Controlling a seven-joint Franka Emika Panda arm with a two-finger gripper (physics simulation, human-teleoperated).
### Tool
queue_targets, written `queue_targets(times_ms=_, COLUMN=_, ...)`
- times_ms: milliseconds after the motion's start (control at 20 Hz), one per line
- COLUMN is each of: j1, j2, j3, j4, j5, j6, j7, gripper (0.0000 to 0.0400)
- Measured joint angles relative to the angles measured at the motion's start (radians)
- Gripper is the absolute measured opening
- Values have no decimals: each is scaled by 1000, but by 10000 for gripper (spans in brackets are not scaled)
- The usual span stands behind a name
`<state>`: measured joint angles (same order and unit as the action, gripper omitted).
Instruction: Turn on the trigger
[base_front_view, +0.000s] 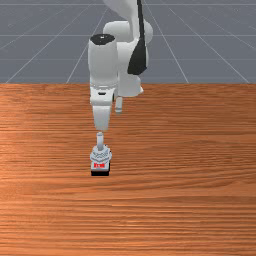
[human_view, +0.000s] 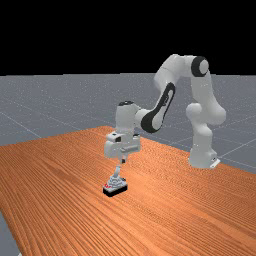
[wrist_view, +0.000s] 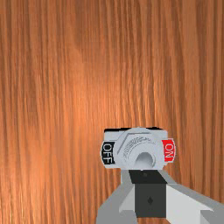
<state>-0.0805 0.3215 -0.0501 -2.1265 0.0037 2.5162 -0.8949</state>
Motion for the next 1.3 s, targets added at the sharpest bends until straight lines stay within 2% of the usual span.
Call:
queue_targets(times_ms=50, j1=1, j2=18, j3=1, j4=29, j5=0, j6=-11, j7=1, gripper=0)
queue_targets(times_ms=100, j1=-2, j2=44, j3=5, j4=81, j5=-7, j6=-75, j7=-25, gripper=0)
queue_targets(times_ms=150, j1=19, j2=44, j3=-14, j4=80, j5=-39, j6=-72, j7=38, gripper=0)
queue_targets(times_ms=200, j1=8, j2=43, j3=-3, j4=87, j5=-12, j6=-112, j7=12, gripper=0)
queue_targets(times_ms=300, j1=10, j2=21, j3=-5, j4=61, j5=-19, j6=-152, j7=14, gripper=0)
queue_targets(times_ms=500, j1=7, j2=-44, j3=-8, j4=-42, j5=-22, j6=-95, j7=11, gripper=0)
queue_targets(times_ms=550, j1=5, j2=-58, j3=-7, j4=-72, j5=-18, j6=-46, j7=4, gripper=0)
queue_targets(times_ms=850, j1=5, j2=13, j3=-7, j4=-53, j5=-18, j6=-18, j7=8, gripper=0)
queue_targets(times_ms=900, j1=1, j2=13, j3=-3, j4=-72, j5=-16, j6=21, j7=-9, gripper=0)
queue_targets(times_ms=1050, j1=2, j2=13, j3=-3, j4=-87, j5=-12, j6=52, j7=0, gripper=0)
queue_targets(times_ms=1200, j1=-36, j2=22, j3=25, j4=-64, j5=54, j6=10, j7=-75, gripper=0)
queue_targets(times_ms=1300, j1=-45, j2=25, j3=21, j4=-60, j5=55, j6=9, j7=-87, gripper=0)
